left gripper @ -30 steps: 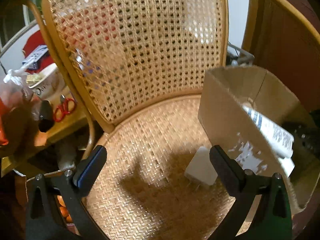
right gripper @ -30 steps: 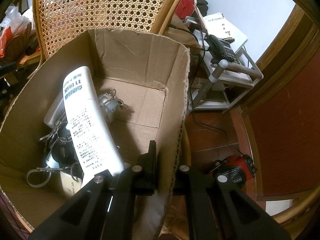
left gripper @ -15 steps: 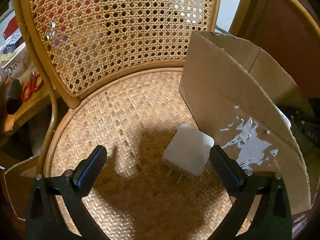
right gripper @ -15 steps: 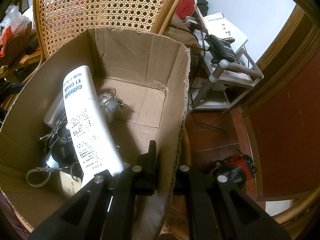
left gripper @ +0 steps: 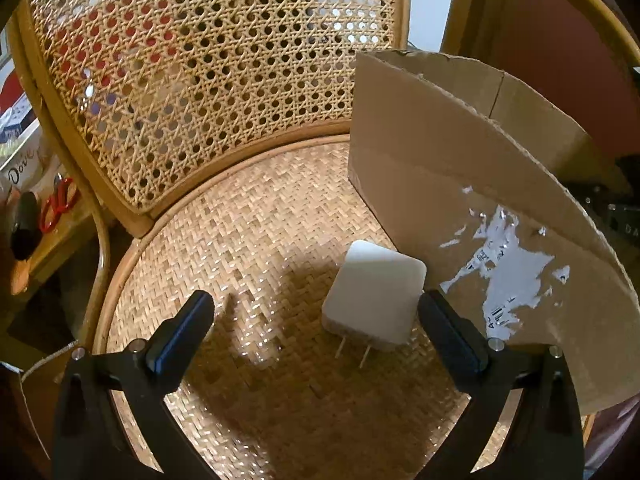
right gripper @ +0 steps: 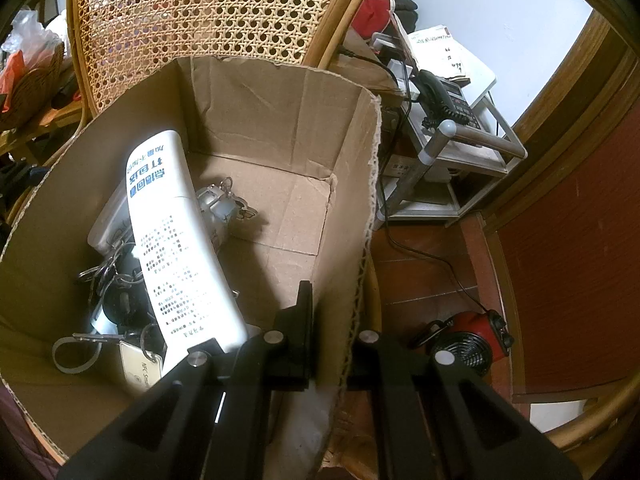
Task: Organize rigid objects
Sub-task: 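Move the left tool to the white charger cube and grasp it, then lift the white charger cube and carry it over the box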
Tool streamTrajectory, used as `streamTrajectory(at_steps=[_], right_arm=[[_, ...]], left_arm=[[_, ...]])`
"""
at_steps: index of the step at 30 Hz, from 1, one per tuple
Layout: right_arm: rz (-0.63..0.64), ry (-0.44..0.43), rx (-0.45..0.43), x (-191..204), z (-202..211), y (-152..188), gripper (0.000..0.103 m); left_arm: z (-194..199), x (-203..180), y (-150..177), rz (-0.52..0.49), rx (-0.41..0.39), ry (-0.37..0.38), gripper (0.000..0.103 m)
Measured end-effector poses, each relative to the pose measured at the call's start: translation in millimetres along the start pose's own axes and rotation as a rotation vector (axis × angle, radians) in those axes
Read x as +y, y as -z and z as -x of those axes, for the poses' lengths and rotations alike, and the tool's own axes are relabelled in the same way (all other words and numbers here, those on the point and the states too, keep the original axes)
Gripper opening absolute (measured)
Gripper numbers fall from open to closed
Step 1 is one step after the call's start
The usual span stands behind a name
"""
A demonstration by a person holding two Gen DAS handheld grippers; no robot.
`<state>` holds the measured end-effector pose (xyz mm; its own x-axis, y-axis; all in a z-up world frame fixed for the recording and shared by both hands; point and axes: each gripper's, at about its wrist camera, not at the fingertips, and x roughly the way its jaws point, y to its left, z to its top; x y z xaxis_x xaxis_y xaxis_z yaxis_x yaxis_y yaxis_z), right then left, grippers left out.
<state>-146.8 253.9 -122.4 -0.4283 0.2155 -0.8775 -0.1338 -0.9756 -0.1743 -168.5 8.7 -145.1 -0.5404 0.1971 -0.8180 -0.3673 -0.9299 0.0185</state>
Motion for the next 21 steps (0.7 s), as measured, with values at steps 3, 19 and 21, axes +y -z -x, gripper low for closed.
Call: streamTrajectory(at_steps=[3,19,21], right_arm=[[0.000,0.000,0.000,0,0,0,0.009],[-0.001,0.000,0.000,-1,0,-1,0.009],[0.001,0.000,0.001,-1,0,-1,0.009]], left_arm=[[-6,-6,-1,-0.046,0.000,0.030,0.081],[-4,-2,-2,0.091,0.029,0.063,0.043],[3,-3,-3,0.084,0.006,0.018,0.043]])
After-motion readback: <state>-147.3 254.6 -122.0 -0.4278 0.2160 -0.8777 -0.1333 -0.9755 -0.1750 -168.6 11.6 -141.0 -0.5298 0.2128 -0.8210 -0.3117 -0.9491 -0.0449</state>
